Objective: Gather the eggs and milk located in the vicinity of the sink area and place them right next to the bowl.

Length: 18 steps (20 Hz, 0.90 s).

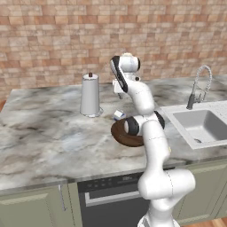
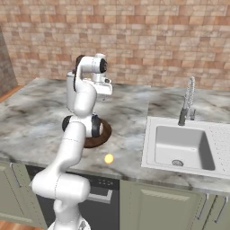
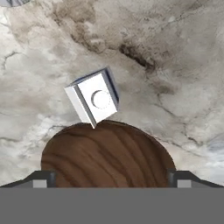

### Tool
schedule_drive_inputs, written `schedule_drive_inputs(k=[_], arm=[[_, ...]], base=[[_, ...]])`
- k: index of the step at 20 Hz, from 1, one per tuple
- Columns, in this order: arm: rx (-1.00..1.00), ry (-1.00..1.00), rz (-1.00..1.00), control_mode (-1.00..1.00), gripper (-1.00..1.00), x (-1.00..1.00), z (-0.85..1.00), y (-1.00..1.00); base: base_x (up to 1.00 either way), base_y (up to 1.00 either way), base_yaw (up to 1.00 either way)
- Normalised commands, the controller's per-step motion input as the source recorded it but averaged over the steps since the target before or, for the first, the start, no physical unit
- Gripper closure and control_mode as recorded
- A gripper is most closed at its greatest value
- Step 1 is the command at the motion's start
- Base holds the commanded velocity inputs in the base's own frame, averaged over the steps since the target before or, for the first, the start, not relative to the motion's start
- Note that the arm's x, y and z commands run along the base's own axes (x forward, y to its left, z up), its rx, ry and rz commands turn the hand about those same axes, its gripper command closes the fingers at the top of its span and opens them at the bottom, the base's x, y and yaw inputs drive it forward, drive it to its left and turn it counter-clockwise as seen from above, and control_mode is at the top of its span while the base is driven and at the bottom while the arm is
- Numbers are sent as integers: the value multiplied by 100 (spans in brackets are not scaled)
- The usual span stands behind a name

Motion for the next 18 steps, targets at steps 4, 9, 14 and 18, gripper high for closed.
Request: schedule_drive_inputs(k=[4,9,14,18], arm=[[4,-40,0,-100,-100,-100,17,-72],[1,-45,0,-100,-100,-100,0,-61],[0,-43,0,-100,-100,-100,-1,-38],[0,-37,0,-100,-100,-100,-6,-12]], base=[[0,0,0],[0,0,0],[0,0,0],[0,0,0]])
